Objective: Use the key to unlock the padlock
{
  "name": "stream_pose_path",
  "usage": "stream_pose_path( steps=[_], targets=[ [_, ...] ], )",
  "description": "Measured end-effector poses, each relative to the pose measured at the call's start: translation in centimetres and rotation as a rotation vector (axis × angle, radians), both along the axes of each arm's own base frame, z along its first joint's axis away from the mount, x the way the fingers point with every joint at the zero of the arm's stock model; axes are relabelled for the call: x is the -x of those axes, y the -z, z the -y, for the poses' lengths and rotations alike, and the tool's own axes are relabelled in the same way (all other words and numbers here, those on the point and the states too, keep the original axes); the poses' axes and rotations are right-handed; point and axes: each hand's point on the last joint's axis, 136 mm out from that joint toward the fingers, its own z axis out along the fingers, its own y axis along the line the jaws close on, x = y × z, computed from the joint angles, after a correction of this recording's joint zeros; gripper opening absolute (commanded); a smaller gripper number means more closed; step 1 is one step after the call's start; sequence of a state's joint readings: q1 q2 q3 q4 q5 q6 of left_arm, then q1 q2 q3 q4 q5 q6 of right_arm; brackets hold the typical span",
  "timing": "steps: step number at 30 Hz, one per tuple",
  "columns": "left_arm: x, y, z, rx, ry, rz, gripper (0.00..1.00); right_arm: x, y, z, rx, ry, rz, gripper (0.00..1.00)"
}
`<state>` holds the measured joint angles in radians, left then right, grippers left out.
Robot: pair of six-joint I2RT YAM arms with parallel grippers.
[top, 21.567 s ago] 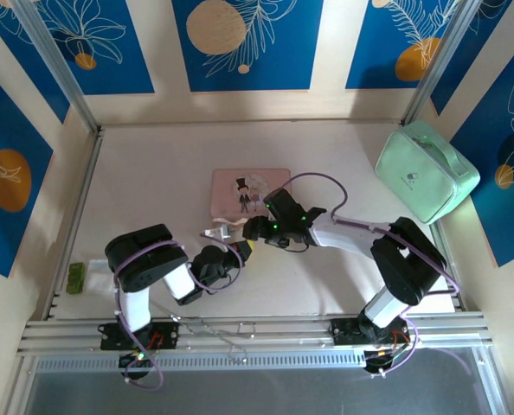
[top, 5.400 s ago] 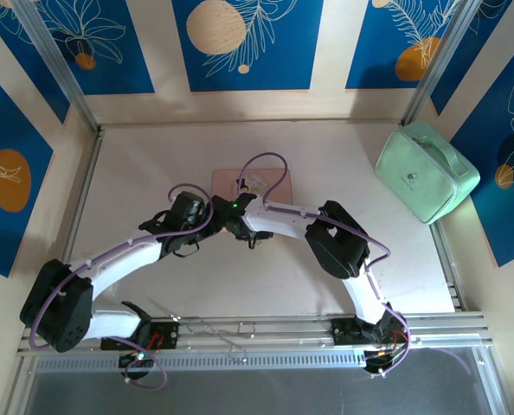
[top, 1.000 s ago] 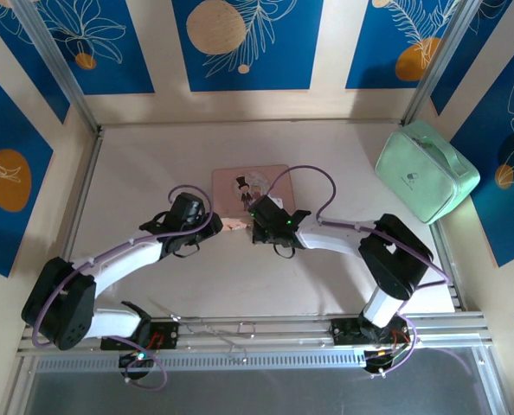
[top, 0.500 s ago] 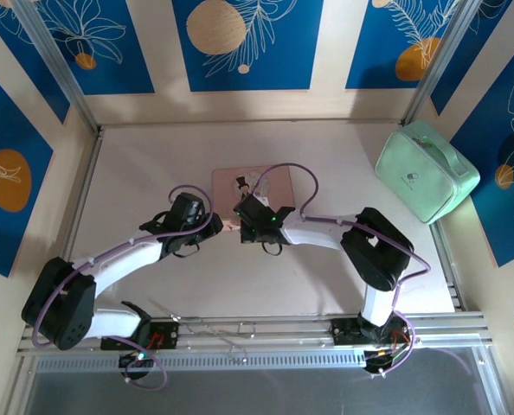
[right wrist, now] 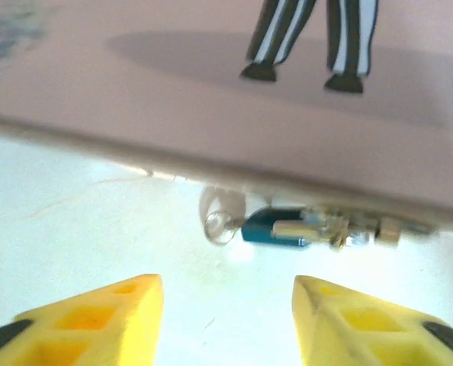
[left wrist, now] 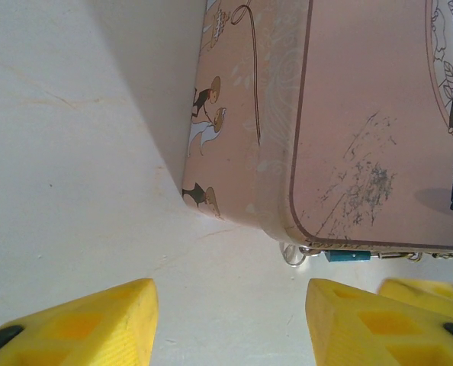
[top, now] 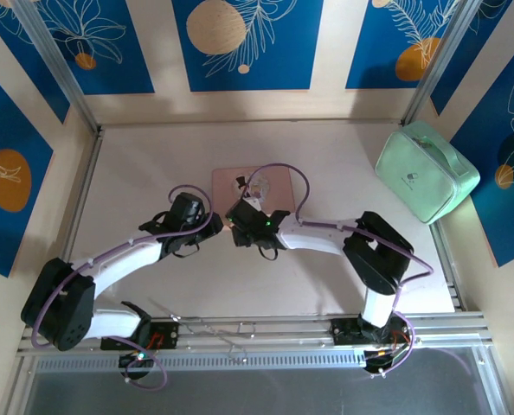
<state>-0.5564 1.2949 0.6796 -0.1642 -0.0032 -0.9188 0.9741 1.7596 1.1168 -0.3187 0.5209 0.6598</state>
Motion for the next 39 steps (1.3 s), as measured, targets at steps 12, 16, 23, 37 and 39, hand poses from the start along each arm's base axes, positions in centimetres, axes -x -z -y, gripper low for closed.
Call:
stream_pose_path(
  steps=[12, 16, 23, 37, 39],
  targets=[
    [-0.5, -0.5, -0.2, 0.004, 0.001, 0.007, 0.64, -0.6, 0.2, 1.1, 0.063, -0.125, 0.091, 0.63],
    [-1.6, -2.1, -0.2, 0.018, 0.001, 0.040, 0.69, -0.7, 0.7, 1.2, 0.044, -0.130, 0.093, 0.65],
    [-3.6, -2.6, 0.1, 0.028, 0.012, 0.041, 0.65, -1.2, 1.3, 1.2, 0.037, -0.121, 0.096, 0.65],
    [-3.5, -0.3, 0.4, 0.020, 0.039, -0.030, 0.62, -1.9, 3.4, 0.9, 0.104, -0.138, 0.098, 0.58],
    [-3.5, -0.3, 0.4, 0.022, 0.041, -0.031, 0.61, -1.9, 3.5, 0.7, 0.116, -0.143, 0.105, 0.57]
  ],
)
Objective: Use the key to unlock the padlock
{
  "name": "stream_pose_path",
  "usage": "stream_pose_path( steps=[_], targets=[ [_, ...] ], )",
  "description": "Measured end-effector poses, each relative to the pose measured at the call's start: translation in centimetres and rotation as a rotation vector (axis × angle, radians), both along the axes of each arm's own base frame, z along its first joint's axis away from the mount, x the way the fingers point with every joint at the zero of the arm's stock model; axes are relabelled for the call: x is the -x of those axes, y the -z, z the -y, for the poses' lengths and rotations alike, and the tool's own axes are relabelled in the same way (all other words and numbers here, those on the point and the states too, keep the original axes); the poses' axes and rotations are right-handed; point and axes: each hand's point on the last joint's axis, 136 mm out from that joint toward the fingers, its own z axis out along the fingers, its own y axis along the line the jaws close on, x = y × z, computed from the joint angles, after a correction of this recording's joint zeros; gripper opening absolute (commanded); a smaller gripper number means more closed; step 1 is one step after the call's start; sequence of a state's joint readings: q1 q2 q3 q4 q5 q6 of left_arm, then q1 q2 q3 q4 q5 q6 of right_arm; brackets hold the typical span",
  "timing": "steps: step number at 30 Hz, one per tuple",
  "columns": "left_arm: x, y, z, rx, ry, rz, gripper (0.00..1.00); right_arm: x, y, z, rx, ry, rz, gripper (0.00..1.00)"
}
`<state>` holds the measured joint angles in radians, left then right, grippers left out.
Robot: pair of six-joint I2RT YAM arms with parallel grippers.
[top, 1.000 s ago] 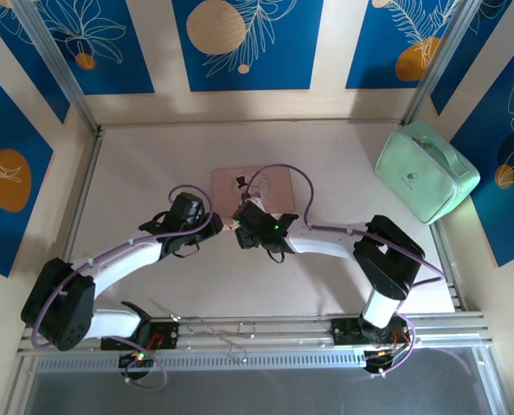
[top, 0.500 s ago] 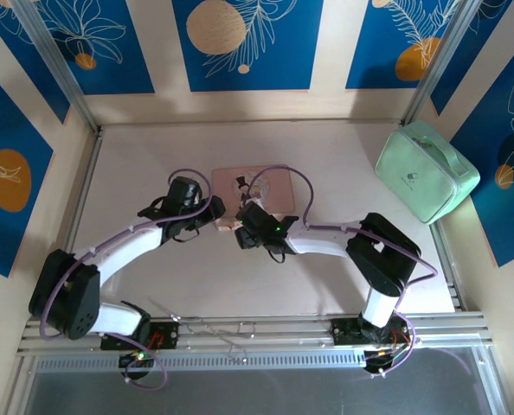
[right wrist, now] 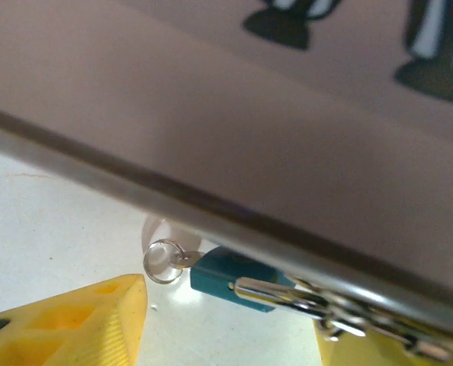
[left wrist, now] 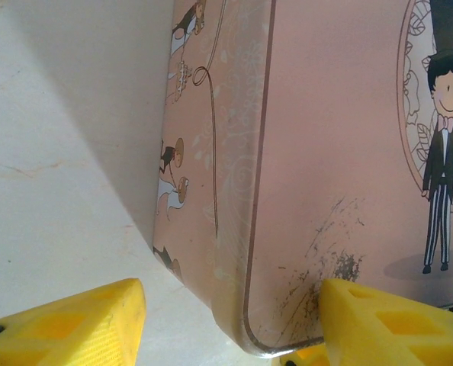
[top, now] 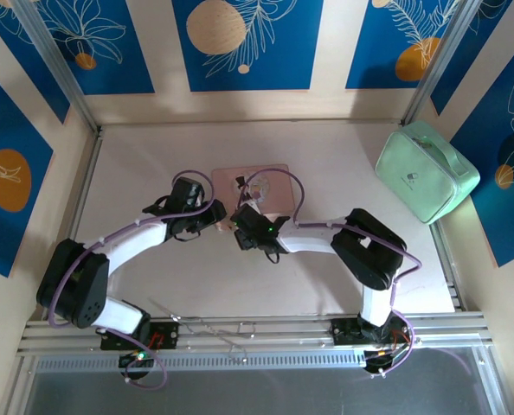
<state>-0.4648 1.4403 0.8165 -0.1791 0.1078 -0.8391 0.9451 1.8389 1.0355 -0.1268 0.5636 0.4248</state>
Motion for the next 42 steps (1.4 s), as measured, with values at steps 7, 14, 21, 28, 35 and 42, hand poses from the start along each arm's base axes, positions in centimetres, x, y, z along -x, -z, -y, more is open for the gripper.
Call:
stream_pose_path(
  steps=[7, 14, 21, 28, 35, 42],
  targets=[
    [0.0, 0.0, 0.1, 0.004, 0.003, -0.001, 0.59, -0.3, 0.3, 0.0, 0.063, 0.003, 0.014, 0.43],
    [0.0, 0.0, 0.0, 0.002, 0.004, 0.000, 0.59, -0.3, 0.5, 0.1, 0.087, 0.019, 0.009, 0.29],
    [0.0, 0.0, 0.0, 0.002, 0.004, 0.001, 0.58, -0.1, 0.3, 1.1, 0.074, 0.077, -0.012, 0.25],
    [0.1, -0.1, 0.0, 0.000, 0.007, 0.003, 0.58, 0.6, -1.5, 3.5, -0.064, 0.157, -0.049, 0.34],
    [0.2, -0.1, 0.0, -0.003, 0.009, 0.001, 0.58, 1.4, -3.8, 5.2, -0.309, 0.227, -0.082, 0.57],
    [0.1, -0.3, -0.1, 0.000, 0.007, 0.006, 0.58, 0.5, -3.1, 5.1, -0.478, 0.310, -0.145, 0.54]
  ],
)
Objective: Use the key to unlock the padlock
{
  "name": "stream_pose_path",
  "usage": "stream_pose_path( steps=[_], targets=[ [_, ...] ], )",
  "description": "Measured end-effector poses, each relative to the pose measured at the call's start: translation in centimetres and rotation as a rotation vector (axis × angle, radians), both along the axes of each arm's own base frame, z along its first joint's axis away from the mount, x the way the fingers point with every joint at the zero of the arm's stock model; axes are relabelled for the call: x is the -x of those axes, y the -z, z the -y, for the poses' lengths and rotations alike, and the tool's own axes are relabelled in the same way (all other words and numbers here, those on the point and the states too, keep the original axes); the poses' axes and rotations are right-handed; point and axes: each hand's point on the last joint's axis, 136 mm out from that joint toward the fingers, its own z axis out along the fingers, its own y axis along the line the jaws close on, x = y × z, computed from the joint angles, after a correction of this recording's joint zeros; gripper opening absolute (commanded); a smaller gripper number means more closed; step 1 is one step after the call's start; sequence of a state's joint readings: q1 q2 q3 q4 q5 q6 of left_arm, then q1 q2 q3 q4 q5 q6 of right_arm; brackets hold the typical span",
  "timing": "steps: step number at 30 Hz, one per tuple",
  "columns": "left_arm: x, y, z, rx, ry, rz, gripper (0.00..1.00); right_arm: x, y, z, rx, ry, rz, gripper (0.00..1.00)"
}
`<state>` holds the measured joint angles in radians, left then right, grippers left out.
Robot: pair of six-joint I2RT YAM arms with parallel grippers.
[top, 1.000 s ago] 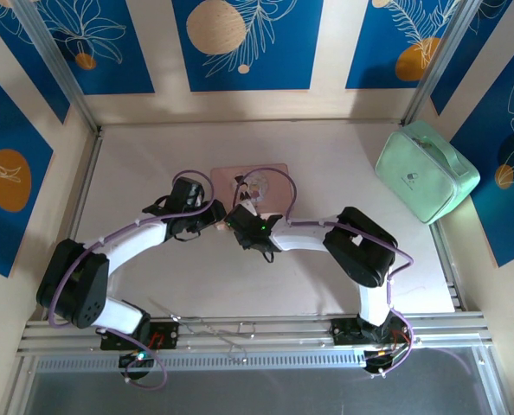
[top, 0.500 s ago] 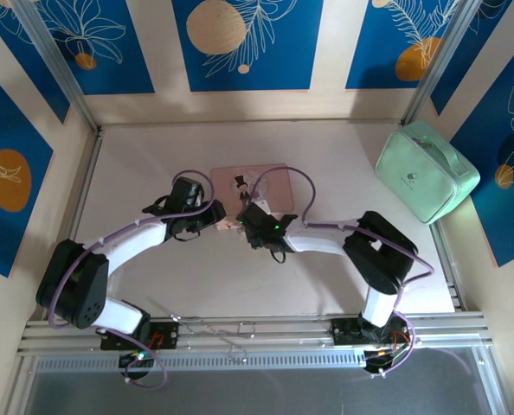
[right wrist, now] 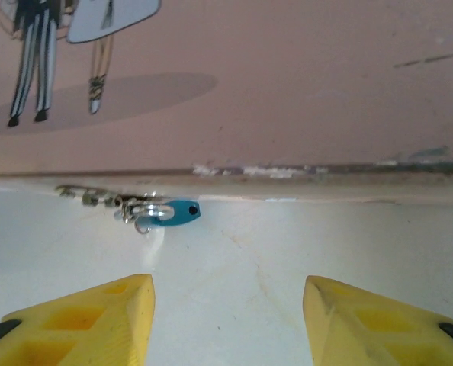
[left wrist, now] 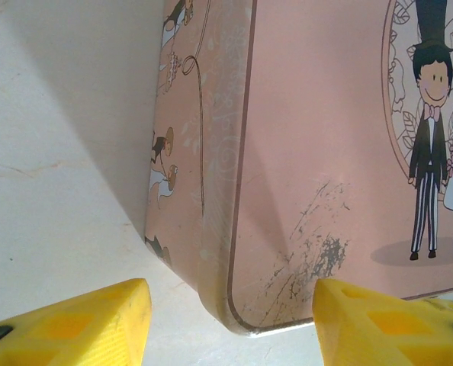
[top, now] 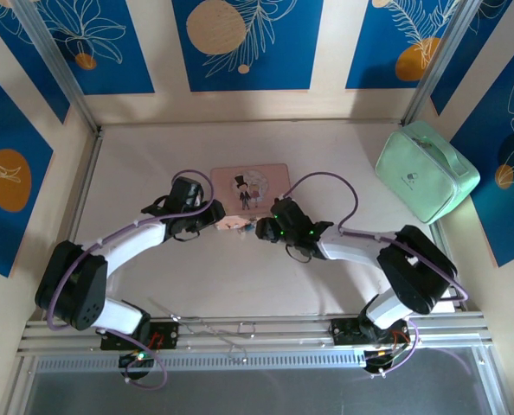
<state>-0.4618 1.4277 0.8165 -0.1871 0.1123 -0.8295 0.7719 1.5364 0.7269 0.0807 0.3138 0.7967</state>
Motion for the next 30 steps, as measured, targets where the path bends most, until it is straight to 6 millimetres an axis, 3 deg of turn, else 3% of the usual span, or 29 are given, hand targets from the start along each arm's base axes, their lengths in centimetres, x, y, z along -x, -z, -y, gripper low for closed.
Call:
stream_pose_path(
  steps=[8, 17, 24, 30],
  targets=[
    [0.0, 0.0, 0.0, 0.003, 0.002, -0.001, 0.57, 0.5, 2.7, -1.6, -0.001, -0.013, -0.067, 0.62],
    [0.0, 0.0, 0.1, 0.003, 0.002, -0.001, 0.57, -0.7, 2.3, -5.5, 0.067, -0.087, -0.018, 0.55],
    [0.1, 0.0, 0.2, 0.008, 0.006, -0.004, 0.57, -1.2, 3.2, -4.8, 0.132, -0.065, -0.023, 0.50],
    [0.2, 0.2, 0.1, 0.008, 0.005, -0.007, 0.57, -1.6, 3.5, -4.4, 0.161, -0.050, -0.034, 0.52]
  ],
)
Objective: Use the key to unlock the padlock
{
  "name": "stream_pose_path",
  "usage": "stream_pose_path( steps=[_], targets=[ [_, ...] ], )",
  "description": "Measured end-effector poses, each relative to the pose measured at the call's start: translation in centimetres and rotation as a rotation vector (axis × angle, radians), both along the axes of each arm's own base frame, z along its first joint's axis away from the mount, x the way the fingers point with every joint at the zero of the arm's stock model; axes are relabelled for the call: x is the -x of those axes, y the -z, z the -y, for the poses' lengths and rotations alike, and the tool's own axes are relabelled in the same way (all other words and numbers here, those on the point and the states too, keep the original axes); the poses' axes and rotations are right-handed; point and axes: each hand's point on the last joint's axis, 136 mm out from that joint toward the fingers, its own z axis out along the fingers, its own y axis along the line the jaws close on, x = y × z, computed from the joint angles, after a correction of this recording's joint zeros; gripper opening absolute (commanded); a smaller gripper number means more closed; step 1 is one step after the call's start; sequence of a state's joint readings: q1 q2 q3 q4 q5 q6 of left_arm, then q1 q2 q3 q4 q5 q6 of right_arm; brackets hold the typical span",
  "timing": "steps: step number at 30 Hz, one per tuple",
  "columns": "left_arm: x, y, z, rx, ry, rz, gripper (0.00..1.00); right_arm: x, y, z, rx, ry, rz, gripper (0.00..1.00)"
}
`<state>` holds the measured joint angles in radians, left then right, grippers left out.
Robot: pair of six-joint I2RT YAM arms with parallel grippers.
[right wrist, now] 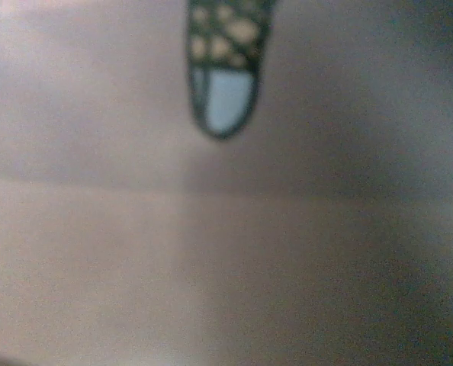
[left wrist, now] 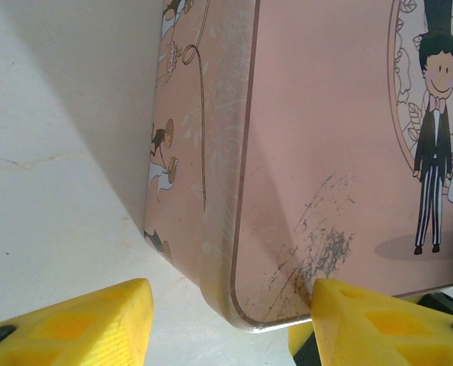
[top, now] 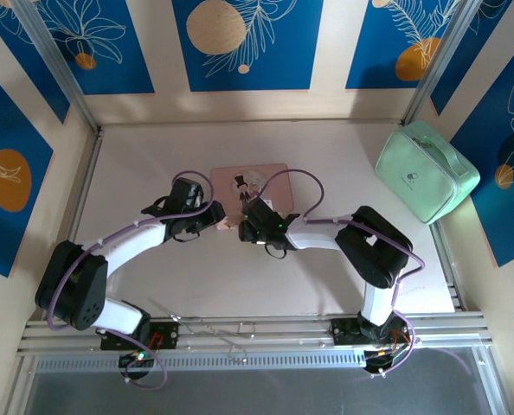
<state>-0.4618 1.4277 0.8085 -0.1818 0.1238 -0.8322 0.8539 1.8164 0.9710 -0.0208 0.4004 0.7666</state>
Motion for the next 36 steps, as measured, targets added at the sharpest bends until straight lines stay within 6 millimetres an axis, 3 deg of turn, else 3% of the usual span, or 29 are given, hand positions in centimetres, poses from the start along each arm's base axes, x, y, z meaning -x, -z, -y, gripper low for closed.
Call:
stream_pose_path(
  steps=[17, 36],
  targets=[
    [0.4, 0.0, -0.2, 0.004, 0.000, 0.002, 0.57, -0.7, 0.1, -0.1, -0.004, 0.016, -0.001, 0.26],
    [0.6, 0.1, -0.1, 0.014, 0.006, 0.003, 0.57, 1.1, -0.4, 1.0, -0.054, 0.029, -0.029, 0.19]
  ],
)
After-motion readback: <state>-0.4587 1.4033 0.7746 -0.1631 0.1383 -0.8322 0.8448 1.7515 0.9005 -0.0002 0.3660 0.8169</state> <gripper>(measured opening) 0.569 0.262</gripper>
